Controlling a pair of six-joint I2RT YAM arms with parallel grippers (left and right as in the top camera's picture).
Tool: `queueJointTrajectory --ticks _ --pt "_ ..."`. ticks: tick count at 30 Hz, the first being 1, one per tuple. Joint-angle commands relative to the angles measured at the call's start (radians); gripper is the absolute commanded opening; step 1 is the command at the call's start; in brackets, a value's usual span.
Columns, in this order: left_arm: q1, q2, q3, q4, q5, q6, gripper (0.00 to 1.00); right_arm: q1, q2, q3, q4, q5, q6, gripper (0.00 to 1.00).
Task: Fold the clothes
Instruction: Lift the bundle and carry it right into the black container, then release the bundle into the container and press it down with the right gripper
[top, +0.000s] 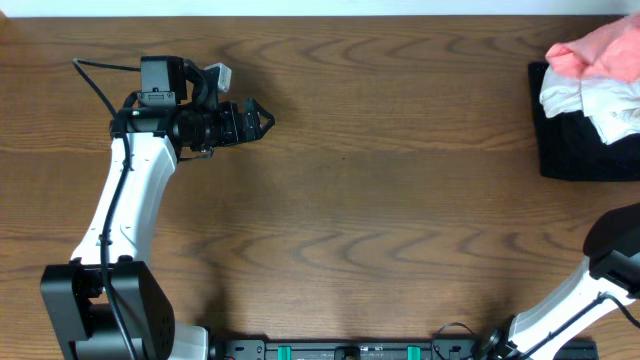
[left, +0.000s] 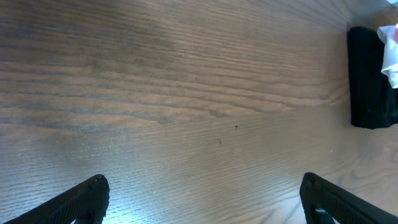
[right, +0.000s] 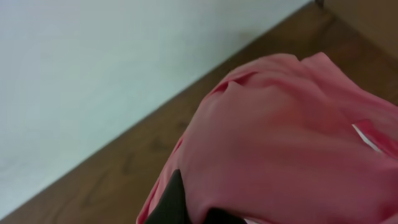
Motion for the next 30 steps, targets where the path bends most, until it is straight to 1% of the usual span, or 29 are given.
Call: queueJointTrajectory --ticks 1,6,9,11,18,19,20,21,22,23,25,30 --pt "0.002 -0.01 0.014 -0.003 -0.019 0.013 0.98 -0.019 -0.009 -0.023 -0.013 -0.047 -0.022 0.01" --pt "0.002 -0.01 0.014 -0.002 -0.021 0.014 0.98 -0.05 -0.011 -0.024 -0.1 -0.047 0.032 0.01" --pt "0.002 -0.01 0.014 -0.002 -0.022 0.014 0.98 -0.076 -0.011 -0.024 -0.175 -0.046 0.064 0.06" --pt "0.002 -0.01 0.014 -0.002 -0.022 0.014 0.98 -0.095 -0.011 -0.024 -0.225 -0.043 0.071 0.06" --pt "0.002 -0.01 0.014 -0.002 -0.022 0.014 0.98 -0.16 -0.011 -0.024 -0.348 -0.043 0.071 0.21" --pt "0.002 -0.01 0.014 -0.002 -0.022 0.014 0.98 -0.169 -0.011 -0.024 -0.362 -0.043 0.071 0.25" --pt "0.002 -0.009 0.014 -0.002 -0.022 0.014 0.98 -0.176 -0.011 -0.024 -0.374 -0.043 0.07 0.34" --pt "0.002 -0.01 0.014 -0.002 -0.022 0.014 0.98 -0.183 -0.011 -0.024 -0.384 -0.043 0.069 0.58" --pt "0.002 -0.01 0.014 -0.002 -0.022 0.014 0.98 -0.19 -0.011 -0.024 -0.391 -0.043 0.066 0.77" --pt "0.002 -0.01 0.013 -0.002 -0.022 0.014 0.98 -0.195 -0.011 -0.024 -0.399 -0.044 0.061 0.92" --pt "0.002 -0.01 0.014 -0.002 -0.022 0.014 0.98 -0.203 -0.013 -0.023 -0.412 -0.043 0.05 0.97" --pt "0.002 -0.01 0.014 -0.002 -0.022 0.014 0.98 -0.208 -0.032 -0.021 -0.427 -0.044 0.013 0.98"
